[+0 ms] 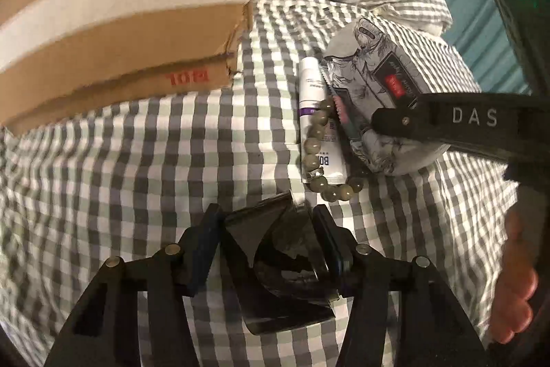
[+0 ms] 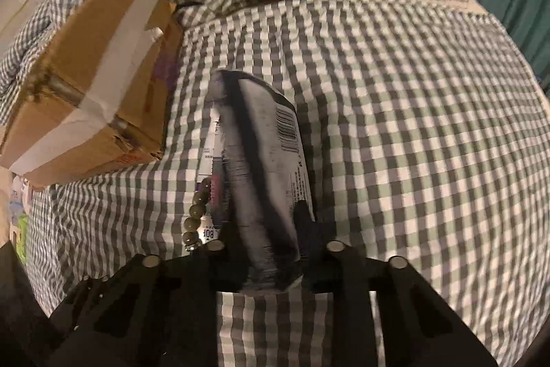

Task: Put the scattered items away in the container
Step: 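Grasp the black pouch with the left gripper while the right grasps the printed pouch, then drop the printed pouch into the box with the right gripper while the left holds the black pouch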

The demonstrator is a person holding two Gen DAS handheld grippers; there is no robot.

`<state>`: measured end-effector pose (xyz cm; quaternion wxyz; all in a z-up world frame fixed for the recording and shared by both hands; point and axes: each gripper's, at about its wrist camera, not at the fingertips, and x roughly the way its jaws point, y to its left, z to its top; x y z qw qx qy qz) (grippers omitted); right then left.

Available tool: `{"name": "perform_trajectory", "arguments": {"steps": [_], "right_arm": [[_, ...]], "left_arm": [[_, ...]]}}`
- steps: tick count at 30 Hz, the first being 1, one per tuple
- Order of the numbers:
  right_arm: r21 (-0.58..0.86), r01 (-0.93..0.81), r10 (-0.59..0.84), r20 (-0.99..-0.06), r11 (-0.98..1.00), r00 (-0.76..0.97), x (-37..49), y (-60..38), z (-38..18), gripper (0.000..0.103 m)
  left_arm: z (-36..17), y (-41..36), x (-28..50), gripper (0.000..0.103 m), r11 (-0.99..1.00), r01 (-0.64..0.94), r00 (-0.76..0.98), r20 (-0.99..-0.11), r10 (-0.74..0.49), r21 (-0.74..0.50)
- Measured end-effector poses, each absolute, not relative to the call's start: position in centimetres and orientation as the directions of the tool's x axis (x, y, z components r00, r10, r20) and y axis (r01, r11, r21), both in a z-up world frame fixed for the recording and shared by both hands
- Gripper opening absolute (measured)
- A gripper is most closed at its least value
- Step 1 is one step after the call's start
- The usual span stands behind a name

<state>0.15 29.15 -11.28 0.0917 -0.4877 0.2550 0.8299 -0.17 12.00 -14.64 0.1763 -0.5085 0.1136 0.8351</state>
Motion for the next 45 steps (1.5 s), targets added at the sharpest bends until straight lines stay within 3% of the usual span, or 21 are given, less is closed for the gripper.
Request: {"name": "perform_trajectory", "arguments": {"steps": [15,26,35,45], "right_arm": [[0.353,-0.399,-0.060,-0.807,-0.846,-0.587,6.4,26.9,-4.4,0.019],[0.311,-0.350,-0.030,-0.784,-0.883,-0.620,8.4,21.5,0.4,0.019],[0.296,-0.264,-0.033,-0.719,-0.918,-0.694,6.5,17.8,5.9,0.019],[0.285,-0.190,-0.051,-0.665,-0.940,-0.745,-0.7,16.9,10.1,0.019]], "left_arm": [[-8.9,8.7,1.6,0.053,-0.928,-0.371,-0.507,-0.835,0.212,-0.011],[-5.8,3.7,2.2,0.053,-0.959,-0.279,-0.571,-0.811,0.128,0.045],[-1.2,-1.2,0.1,0.053,-0.972,-0.199,-0.657,-0.753,0.034,0.129],[4.8,-3.5,-6.9,0.053,-0.969,-0.206,-0.718,-0.694,0.054,0.137]]}}
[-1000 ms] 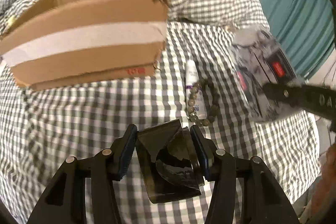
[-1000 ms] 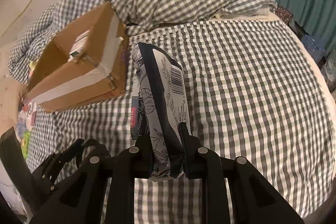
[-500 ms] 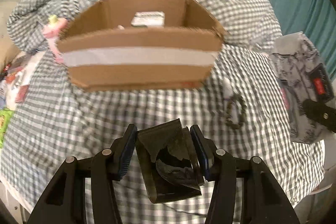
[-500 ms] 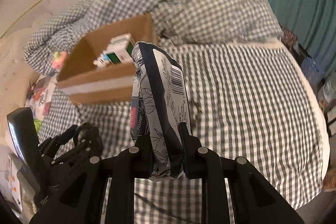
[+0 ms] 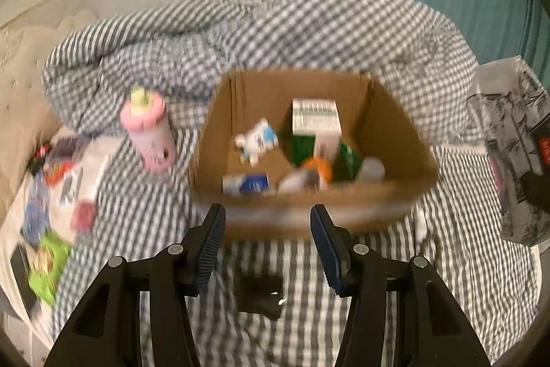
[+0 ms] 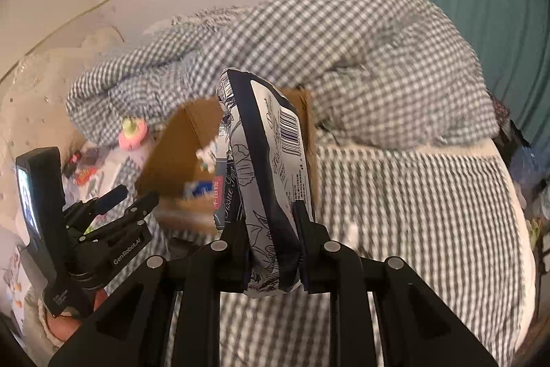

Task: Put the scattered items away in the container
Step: 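Drop the printed pouch into the box with the right gripper while the left holds the black pouch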

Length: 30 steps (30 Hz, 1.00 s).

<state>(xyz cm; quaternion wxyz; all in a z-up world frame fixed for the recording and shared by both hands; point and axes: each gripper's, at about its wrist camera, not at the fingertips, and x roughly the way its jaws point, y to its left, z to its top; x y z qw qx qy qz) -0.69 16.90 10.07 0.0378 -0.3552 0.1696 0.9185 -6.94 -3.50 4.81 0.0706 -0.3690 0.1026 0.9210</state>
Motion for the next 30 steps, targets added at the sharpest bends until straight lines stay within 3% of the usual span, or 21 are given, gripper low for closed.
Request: {"name": "perform_trajectory", "arguments": {"steps": [10,11,13,16,19,20,21,22,23,25,30], "right_arm": [[0.309,-0.186,-0.086,-0.691,-0.933,-0.717,-9.4,17.1,7.7,0.019],[0.317,-0.180,-0.097,-0.692,-0.931,-0.716,-9.5,17.1,7.3,0.019],[0.325,-0.174,-0.108,-0.692,-0.930,-0.714,-9.6,17.2,6.8,0.019],[0.325,-0.183,-0.103,-0.695,-0.928,-0.711,-9.7,17.5,6.4,0.020],[0.318,-0.194,-0.094,-0.703,-0.928,-0.705,-10.3,17.2,6.1,0.021],[0.321,-0.192,-0.096,-0.700,-0.927,-0.708,-10.5,17.0,6.0,0.026],[0.323,-0.194,-0.087,-0.685,-0.926,-0.724,-10.7,16.8,5.9,0.037],[0.307,-0.204,-0.064,-0.680,-0.930,-0.731,-10.8,16.7,5.8,0.083],[0.272,-0.237,-0.012,-0.679,-0.933,-0.734,-10.7,16.4,5.9,0.103],[0.203,-0.299,0.103,-0.643,-0.932,-0.759,-9.2,15.9,6.4,0.103],[0.207,-0.252,0.066,-0.635,-0.945,-0.769,-5.4,16.2,6.4,0.103]], "left_arm": [[4.9,-2.7,-13.9,0.055,-0.968,-0.218,-0.702,-0.709,0.069,0.121],[4.7,-2.8,-13.5,0.059,-0.965,-0.226,-0.703,-0.708,0.068,0.132],[4.3,-3.2,-12.3,0.103,-0.959,-0.232,-0.706,-0.706,0.052,0.161],[2.9,-4.5,-9.1,0.103,-0.948,-0.246,-0.735,-0.677,0.048,0.200],[0.0,-5.9,-7.4,0.103,-0.946,-0.251,-0.698,-0.716,0.028,0.207],[-1.0,-6.5,-7.3,0.103,-0.951,-0.245,-0.679,-0.734,0.028,0.190],[-2.2,-7.1,-7.2,0.103,-0.956,-0.240,-0.653,-0.757,0.032,0.167],[-3.2,-7.5,-7.3,0.103,-0.961,-0.233,-0.630,-0.776,0.031,0.150],[-4.0,-7.8,-7.4,0.103,-0.965,-0.223,-0.609,-0.793,0.028,0.137],[-5.6,-8.3,-7.7,0.103,-0.971,-0.208,-0.580,-0.814,0.027,0.116],[-8.4,-8.8,-8.8,0.103,-0.979,-0.199,-0.546,-0.834,0.076,0.041]]}}
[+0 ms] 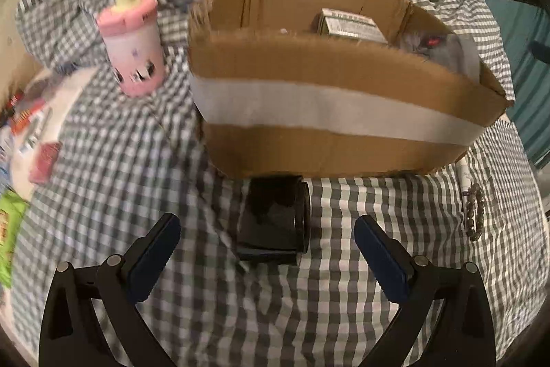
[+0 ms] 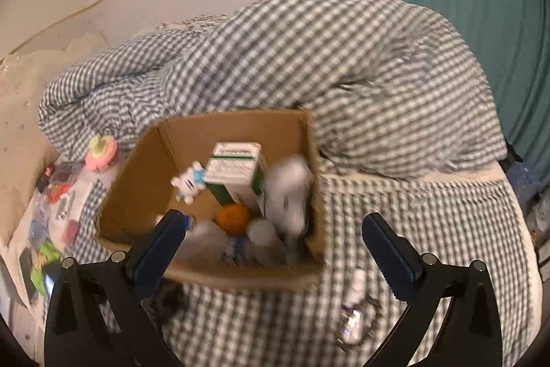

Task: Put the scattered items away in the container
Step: 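Grasp the wooden bead bracelet with the right gripper while the left holds the black pouch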

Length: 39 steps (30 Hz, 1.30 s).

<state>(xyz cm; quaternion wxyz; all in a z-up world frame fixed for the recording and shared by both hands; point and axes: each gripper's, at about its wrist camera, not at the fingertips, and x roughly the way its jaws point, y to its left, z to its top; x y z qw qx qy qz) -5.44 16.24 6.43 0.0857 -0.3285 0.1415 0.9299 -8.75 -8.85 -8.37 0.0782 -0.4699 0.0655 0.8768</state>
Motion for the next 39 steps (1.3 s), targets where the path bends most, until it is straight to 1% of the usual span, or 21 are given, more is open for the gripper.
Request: {"name": "perform_trajectory", "arguments": {"steps": [3,7,9,10,11,12,13,14,18,21,28,32,34,36,37,39], "right_arm": [[0.199,-0.288,0.088,-0.661,-0.937,-0.745,-2.5,17.9,4.6,0.103],[0.200,-0.383,0.122,-0.733,-0.902,-0.669,1.5,20.7,0.0,0.103],[0.238,-0.422,0.101,-0.762,-0.875,-0.640,3.3,22.2,-2.3,0.103],[0.256,-0.432,0.088,-0.770,-0.865,-0.632,3.9,22.6,-3.1,0.103],[0.273,-0.441,0.075,-0.777,-0.855,-0.625,4.4,22.9,-3.9,0.103],[0.285,-0.453,0.067,-0.784,-0.845,-0.617,4.8,23.2,-4.6,0.103],[0.291,-0.463,0.062,-0.790,-0.837,-0.610,5.2,23.4,-5.2,0.103],[0.294,-0.465,0.058,-0.793,-0.835,-0.606,5.4,23.4,-5.7,0.103],[0.292,-0.453,0.038,-0.806,-0.843,-0.591,4.7,23.0,-7.1,0.102],[0.292,-0.445,0.025,-0.813,-0.847,-0.581,3.9,22.6,-7.9,0.102],[0.275,-0.447,0.016,-0.837,-0.851,-0.547,0.6,22.6,-10.3,0.101],[0.301,-0.457,-0.019,-0.850,-0.837,-0.527,-1.1,23.2,-12.0,0.098],[0.287,-0.467,-0.019,-0.866,-0.836,-0.499,-1.8,23.3,-13.0,0.096],[0.291,-0.478,-0.036,-0.881,-0.829,-0.473,-2.2,23.5,-14.4,0.085],[0.286,-0.490,-0.042,-0.892,-0.823,-0.451,-2.2,23.7,-15.3,0.076],[0.271,-0.491,-0.020,-0.890,-0.828,-0.456,-1.7,23.7,-15.3,0.064]], "left_arm": [[-9.7,-9.0,-9.8,0.103,-0.984,-0.175,-0.532,-0.844,0.065,0.034],[-10.9,-9.3,-10.8,0.103,-0.989,-0.145,-0.535,-0.842,0.065,0.015],[-11.5,-9.5,-11.2,0.103,-0.992,-0.129,-0.538,-0.841,0.059,0.013],[-11.9,-9.6,-11.3,0.098,-0.992,-0.124,-0.535,-0.843,0.061,0.007],[-12.2,-9.8,-11.4,0.089,-0.993,-0.119,-0.533,-0.844,0.065,-0.002],[-12.6,-9.9,-11.4,0.061,-0.994,-0.109,-0.520,-0.852,0.057,0.000],[-12.9,-9.8,-11.3,0.048,-0.994,-0.107,-0.508,-0.860,0.048,0.008],[-12.9,-9.8,-11.1,0.047,-0.994,-0.110,-0.511,-0.858,0.045,0.013],[-12.1,-9.7,-10.1,0.046,-0.992,-0.128,-0.518,-0.854,0.051,0.018],[-11.1,-10.0,-9.0,0.046,-0.992,-0.120,-0.521,-0.853,0.031,0.038],[-9.0,-10.3,-7.3,0.046,-0.992,-0.129,-0.538,-0.841,0.053,0.020],[-8.5,-8.9,-6.9,0.046,-0.988,-0.153,-0.546,-0.836,0.056,0.034],[-8.5,-8.4,-6.8,0.046,-0.986,-0.159,-0.548,-0.835,0.054,0.040],[-8.8,-8.1,-7.0,0.046,-0.985,-0.166,-0.539,-0.840,0.059,0.037],[-8.9,-7.9,-7.0,0.046,-0.985,-0.168,-0.537,-0.842,0.056,0.041],[-9.2,-7.6,-7.1,0.046,-0.984,-0.170,-0.533,-0.845,0.048,0.051]]}}
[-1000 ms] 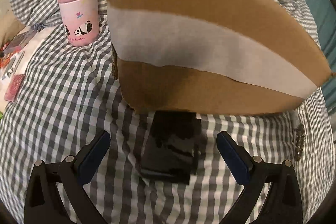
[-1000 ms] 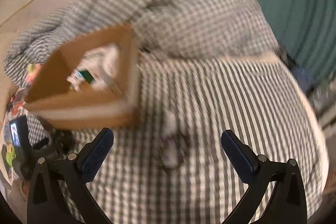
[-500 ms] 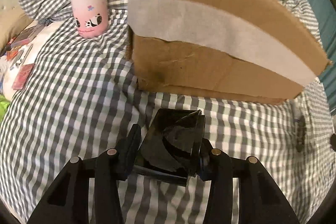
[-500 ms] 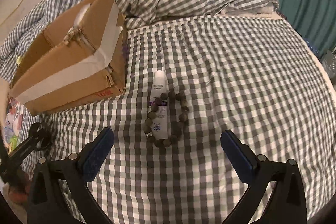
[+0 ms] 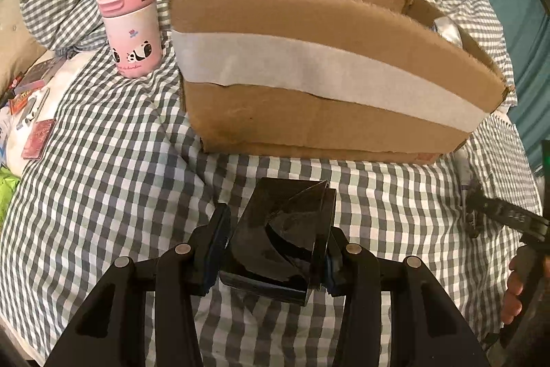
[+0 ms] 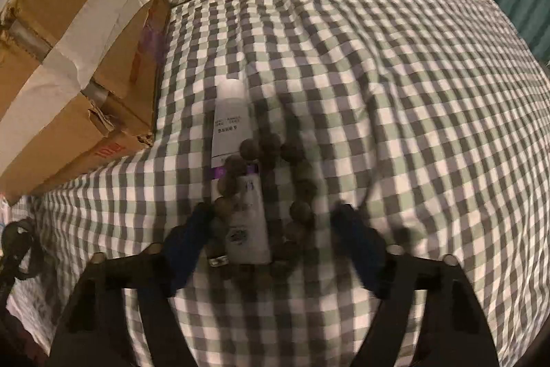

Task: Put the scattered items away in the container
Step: 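Grasp the wooden bead bracelet with the right gripper while the left holds the black pouch, then carry the bracelet and black pouch over the box and release both grippers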

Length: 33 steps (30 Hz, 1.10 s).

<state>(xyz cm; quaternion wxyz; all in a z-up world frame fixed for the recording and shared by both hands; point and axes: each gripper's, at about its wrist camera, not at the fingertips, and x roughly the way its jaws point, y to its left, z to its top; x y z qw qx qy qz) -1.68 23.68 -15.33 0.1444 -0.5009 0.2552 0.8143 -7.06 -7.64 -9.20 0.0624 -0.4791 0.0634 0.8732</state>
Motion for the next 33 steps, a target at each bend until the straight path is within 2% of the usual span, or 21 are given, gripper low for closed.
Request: {"name": "perform_trajectory", "arguments": {"steps": [1,2,3,4,5,6,7,13,20,30,32,33], "right_arm": [[0.264,-0.494,-0.012,-0.890,-0.828,-0.455,-1.3,23.8,-15.0,0.047],[0.266,-0.497,-0.012,-0.890,-0.826,-0.456,-1.0,24.0,-14.7,0.037],[0.284,-0.494,-0.027,-0.885,-0.822,-0.465,-0.5,24.3,-14.5,0.035],[0.292,-0.495,-0.030,-0.882,-0.819,-0.470,-0.1,24.6,-14.3,0.023],[0.297,-0.494,-0.033,-0.880,-0.817,-0.474,0.4,24.7,-14.1,0.021],[0.310,-0.488,-0.045,-0.876,-0.816,-0.481,0.8,24.8,-13.8,0.014],[0.317,-0.485,-0.048,-0.871,-0.815,-0.488,1.3,24.8,-13.6,0.011],[0.316,-0.453,-0.043,-0.855,-0.833,-0.517,3.5,23.5,-10.6,0.011],[0.321,-0.440,-0.048,-0.848,-0.839,-0.528,3.9,22.4,-9.6,0.011],[0.346,-0.369,-0.063,-0.797,-0.863,-0.601,5.6,20.0,-5.1,0.011],[0.344,-0.365,-0.061,-0.795,-0.865,-0.604,5.7,19.7,-4.9,0.011],[0.346,-0.365,-0.063,-0.795,-0.864,-0.603,5.7,19.7,-4.9,0.011]], "left_arm": [[-9.3,-7.6,-7.1,0.046,-0.984,-0.171,-0.531,-0.846,0.048,0.052],[-9.4,-7.6,-7.1,0.046,-0.984,-0.172,-0.529,-0.847,0.047,0.054],[-9.5,-7.6,-7.2,0.046,-0.984,-0.171,-0.529,-0.848,0.043,0.057],[-9.5,-7.6,-7.3,0.046,-0.984,-0.168,-0.529,-0.848,0.041,0.058],[-9.5,-7.6,-7.3,0.046,-0.985,-0.166,-0.528,-0.848,0.043,0.054],[-9.5,-7.6,-7.2,0.046,-0.985,-0.166,-0.526,-0.849,0.046,0.050],[-9.5,-7.6,-7.2,0.046,-0.985,-0.169,-0.526,-0.849,0.049,0.048],[-8.7,-7.6,-6.4,0.046,-0.984,-0.176,-0.536,-0.842,0.060,0.042],[-7.2,-8.3,-5.1,0.046,-0.985,-0.172,-0.555,-0.828,0.079,0.021],[-6.3,-9.6,-4.2,0.048,-0.985,-0.174,-0.551,-0.828,0.102,-0.006],[-7.0,-9.6,-4.1,0.061,-0.982,-0.190,-0.524,-0.844,0.117,-0.018],[-7.5,-9.4,-3.9,0.079,-0.980,-0.197,-0.519,-0.846,0.120,-0.018]]}}
